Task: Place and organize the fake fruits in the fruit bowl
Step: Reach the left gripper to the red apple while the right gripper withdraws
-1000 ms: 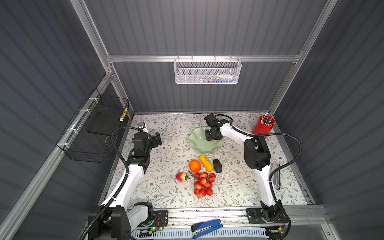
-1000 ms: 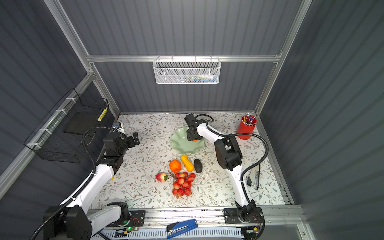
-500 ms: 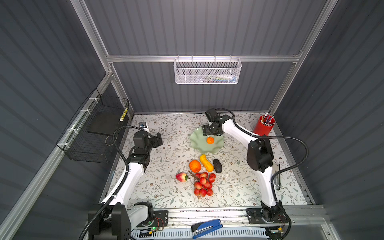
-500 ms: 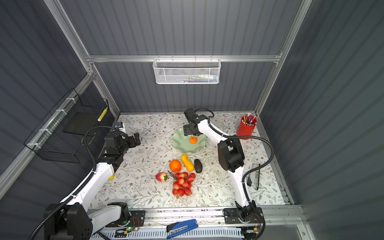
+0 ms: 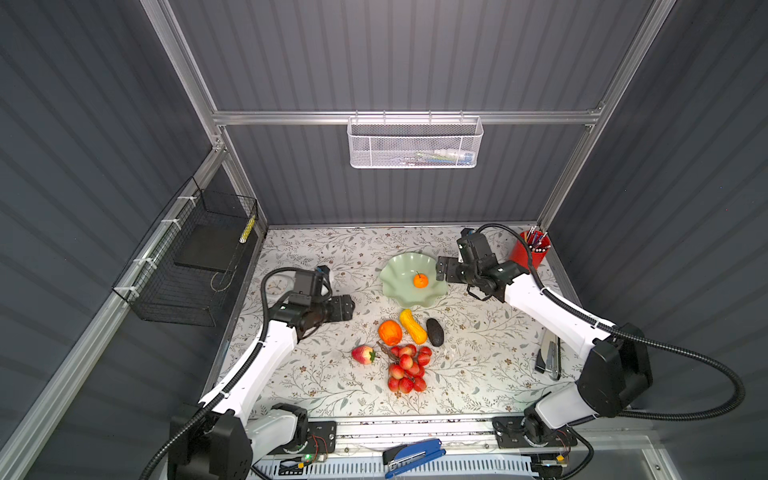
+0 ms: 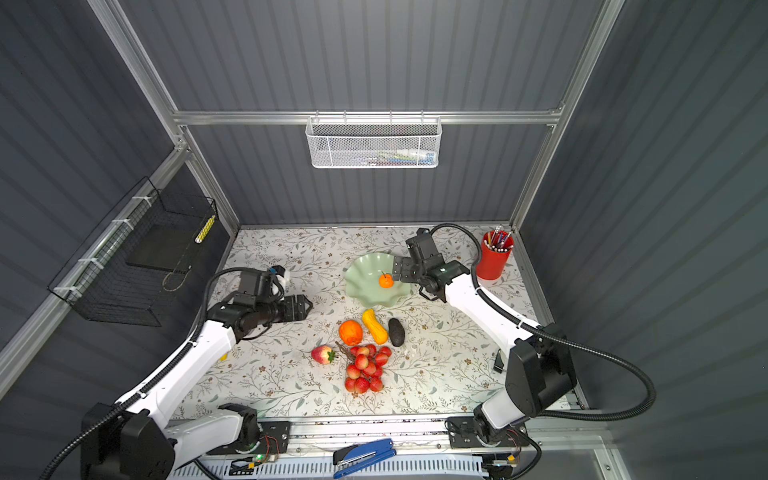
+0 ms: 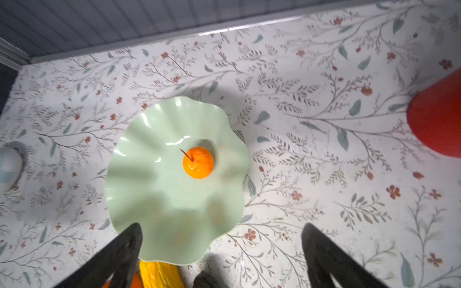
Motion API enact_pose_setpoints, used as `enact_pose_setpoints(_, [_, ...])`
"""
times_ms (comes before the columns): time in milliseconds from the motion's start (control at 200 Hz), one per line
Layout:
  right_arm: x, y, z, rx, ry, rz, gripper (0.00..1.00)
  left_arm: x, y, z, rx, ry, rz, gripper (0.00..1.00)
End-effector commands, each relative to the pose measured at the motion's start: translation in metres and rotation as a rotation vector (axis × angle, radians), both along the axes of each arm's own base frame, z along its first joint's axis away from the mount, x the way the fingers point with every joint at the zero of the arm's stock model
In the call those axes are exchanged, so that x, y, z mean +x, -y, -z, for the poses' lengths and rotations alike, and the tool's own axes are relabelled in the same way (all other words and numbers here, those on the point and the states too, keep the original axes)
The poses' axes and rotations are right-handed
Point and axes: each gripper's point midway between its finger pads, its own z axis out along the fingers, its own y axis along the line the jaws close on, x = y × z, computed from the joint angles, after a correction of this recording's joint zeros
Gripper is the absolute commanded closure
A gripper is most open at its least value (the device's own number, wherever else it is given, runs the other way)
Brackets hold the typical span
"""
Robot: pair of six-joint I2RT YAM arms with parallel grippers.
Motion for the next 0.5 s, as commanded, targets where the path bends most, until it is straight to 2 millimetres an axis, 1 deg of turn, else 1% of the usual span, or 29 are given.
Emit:
enact_pose_setpoints(0, [0.010,0.006,-0.016,0.036,0.066,0.040,0.01,-0.055,0.010,0.033,-0.037,-0.236,-0.047,0.12])
enact_pose_setpoints(130, [0.017,0.004,-0.021,0.040,0.080,0.038,0.01,-0.082,0.017,0.055,0.016,-0.306,-0.044,0.12])
enact_pose_setpoints(225, [0.021,0.002,-0.024,0.046,0.088,0.031,0.01,-0.093,0.022,0.062,0.044,-0.334,-0.021,0.11])
enact_pose_setpoints(335, [0.022,0.000,-0.023,0.058,0.087,0.027,0.01,-0.094,0.026,0.066,0.068,-0.330,0.004,0.10])
enact_pose_setpoints(495, [0.019,0.001,-0.017,0.065,0.073,0.032,0.01,-0.087,0.033,0.074,0.074,-0.325,0.034,0.05])
